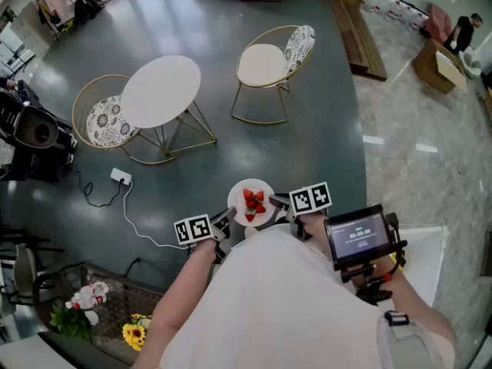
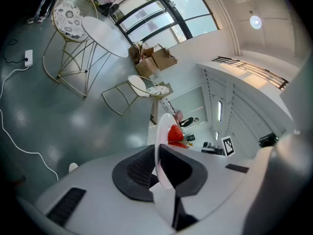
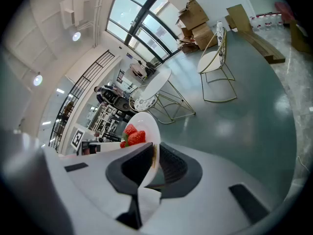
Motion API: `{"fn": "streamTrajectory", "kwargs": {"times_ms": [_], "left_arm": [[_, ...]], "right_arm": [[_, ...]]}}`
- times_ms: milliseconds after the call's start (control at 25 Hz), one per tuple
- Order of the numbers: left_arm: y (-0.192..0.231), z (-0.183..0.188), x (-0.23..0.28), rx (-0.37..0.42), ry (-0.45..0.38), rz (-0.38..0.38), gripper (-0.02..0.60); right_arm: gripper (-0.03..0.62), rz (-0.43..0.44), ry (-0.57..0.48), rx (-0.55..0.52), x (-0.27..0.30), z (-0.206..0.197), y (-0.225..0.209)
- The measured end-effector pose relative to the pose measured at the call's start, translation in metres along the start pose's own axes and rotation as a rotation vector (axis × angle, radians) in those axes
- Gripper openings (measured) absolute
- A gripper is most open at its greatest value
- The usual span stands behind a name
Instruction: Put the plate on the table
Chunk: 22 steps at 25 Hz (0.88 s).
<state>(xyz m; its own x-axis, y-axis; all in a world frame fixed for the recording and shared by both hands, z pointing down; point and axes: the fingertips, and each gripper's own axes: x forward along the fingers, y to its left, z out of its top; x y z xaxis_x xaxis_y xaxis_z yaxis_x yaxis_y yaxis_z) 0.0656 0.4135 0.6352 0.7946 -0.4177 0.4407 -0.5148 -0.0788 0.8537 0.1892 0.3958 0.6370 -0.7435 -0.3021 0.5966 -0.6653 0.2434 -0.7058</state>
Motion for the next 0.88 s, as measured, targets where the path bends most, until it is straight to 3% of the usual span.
{"fn": "streamTrajectory", "kwargs": {"times_ms": [320,880], "left_arm": [[-0.0024,0.0021,-0.0020,-0.023,-0.056,-0.002,0.018],[-0.0024,0.0007,0.0026,0.011,-0.041,0.004,0.018]], "right_arm": [[0.021,0.040,-0.008,-0.037,0.0000,0.0088,0.0055],[0.021,0.035,-0.031,0.002,-0.0009,0.0034,-0.0023]]}}
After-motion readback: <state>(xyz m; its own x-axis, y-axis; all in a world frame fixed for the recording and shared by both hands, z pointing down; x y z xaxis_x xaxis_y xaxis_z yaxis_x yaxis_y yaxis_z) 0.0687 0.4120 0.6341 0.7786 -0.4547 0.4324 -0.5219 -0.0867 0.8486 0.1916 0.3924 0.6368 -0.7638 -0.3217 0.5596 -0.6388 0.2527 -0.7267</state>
